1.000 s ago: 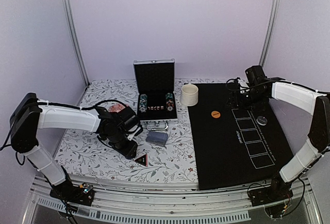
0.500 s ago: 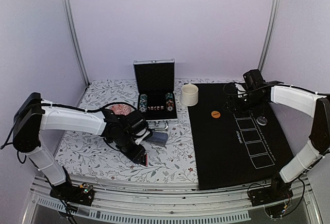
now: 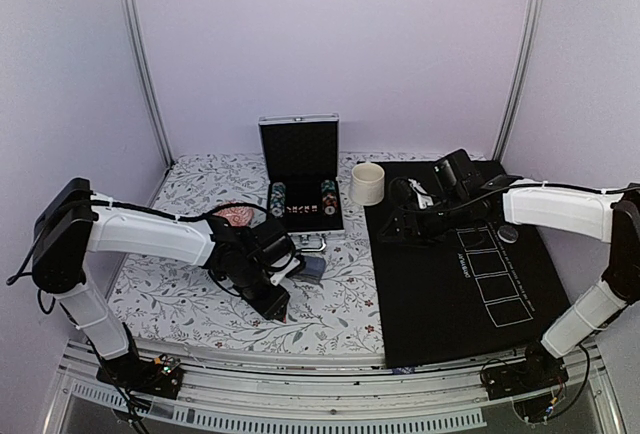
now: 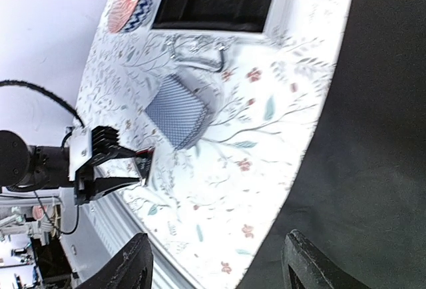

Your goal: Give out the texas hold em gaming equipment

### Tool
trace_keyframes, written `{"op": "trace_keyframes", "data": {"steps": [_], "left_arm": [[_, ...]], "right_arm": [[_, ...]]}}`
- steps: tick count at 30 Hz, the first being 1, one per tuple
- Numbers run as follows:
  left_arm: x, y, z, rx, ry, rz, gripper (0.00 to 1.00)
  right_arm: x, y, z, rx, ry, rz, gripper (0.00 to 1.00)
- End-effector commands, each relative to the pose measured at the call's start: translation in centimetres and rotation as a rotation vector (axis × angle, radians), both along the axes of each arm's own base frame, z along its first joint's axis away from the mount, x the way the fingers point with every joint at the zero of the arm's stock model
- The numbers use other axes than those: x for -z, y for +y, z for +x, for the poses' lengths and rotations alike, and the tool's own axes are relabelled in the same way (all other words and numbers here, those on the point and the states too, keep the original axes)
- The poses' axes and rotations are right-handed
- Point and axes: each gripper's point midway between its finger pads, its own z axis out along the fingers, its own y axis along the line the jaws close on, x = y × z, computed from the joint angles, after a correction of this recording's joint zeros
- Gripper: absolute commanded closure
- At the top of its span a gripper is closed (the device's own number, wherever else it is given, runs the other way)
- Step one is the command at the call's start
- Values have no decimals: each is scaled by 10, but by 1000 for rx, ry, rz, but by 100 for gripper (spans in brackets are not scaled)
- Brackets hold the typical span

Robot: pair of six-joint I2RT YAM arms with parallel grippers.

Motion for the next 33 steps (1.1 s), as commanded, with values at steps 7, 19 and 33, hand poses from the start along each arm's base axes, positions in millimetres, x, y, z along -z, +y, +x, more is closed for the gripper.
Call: {"op": "trace_keyframes", "data": {"steps": [7, 19, 33], "left_arm": [[-10, -11, -2, 21, -14, -44, 54], [-36, -13, 5, 9, -70, -84, 50], [-28, -11, 8, 73, -100, -56, 43]], "right_arm": [[21, 1, -32, -12, 60, -135, 32], [46, -39, -139, 11, 249, -428, 35], [110, -45, -220, 78, 446, -622, 45]]}}
